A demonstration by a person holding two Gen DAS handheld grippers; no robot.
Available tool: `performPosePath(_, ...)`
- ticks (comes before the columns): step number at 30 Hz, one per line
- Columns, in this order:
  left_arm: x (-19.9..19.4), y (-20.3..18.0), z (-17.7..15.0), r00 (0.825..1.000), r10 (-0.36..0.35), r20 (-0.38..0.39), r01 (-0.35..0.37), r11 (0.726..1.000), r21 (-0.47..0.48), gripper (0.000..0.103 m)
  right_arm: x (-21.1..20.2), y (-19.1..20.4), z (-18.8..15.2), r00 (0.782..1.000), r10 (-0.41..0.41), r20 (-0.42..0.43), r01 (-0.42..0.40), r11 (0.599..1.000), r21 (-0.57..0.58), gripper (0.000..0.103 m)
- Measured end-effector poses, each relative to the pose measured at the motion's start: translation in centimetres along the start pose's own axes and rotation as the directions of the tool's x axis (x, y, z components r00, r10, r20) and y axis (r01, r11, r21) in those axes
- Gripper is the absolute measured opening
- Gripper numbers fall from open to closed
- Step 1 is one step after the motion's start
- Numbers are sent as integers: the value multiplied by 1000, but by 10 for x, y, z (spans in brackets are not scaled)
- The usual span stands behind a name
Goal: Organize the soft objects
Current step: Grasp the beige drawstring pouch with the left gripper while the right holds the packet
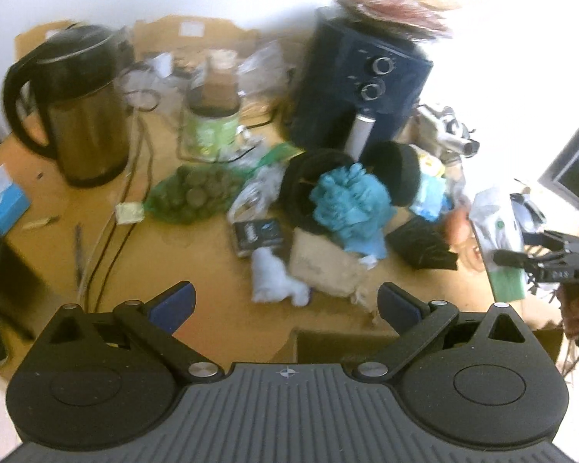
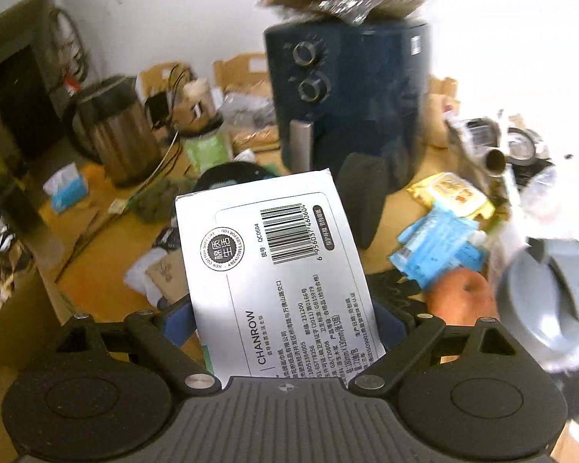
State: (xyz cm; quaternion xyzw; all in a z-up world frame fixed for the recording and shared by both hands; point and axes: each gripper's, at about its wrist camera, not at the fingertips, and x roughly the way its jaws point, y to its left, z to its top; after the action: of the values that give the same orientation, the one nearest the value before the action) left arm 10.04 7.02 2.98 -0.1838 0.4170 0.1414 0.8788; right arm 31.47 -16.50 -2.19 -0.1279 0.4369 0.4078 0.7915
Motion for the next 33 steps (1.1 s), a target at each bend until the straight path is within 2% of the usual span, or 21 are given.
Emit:
performPosePath(10,26,-15,28,995,-98,23,94,988,122,103,-41,12,-25,995,-92,43,85,988,128,93)
performPosePath(19,71,-13,41,991,-125,-53,135,960,245,102,-69,26,-53,986,-151,69,132,965,226,93)
performPosePath(20,76,-11,41,990,-128,-66,141,959,246,102,-72,27,-56,985,-156,71,136,963,234,93)
performPosePath(22,90,-8,42,985,-141,-100,162,956,245,85,-76,30,-61,983,-166,75,142,956,255,93)
performPosePath(33,168,10,45,945,-215,-247,257,954,154,80,-91,45,-86,976,-201,82,164,930,330,93)
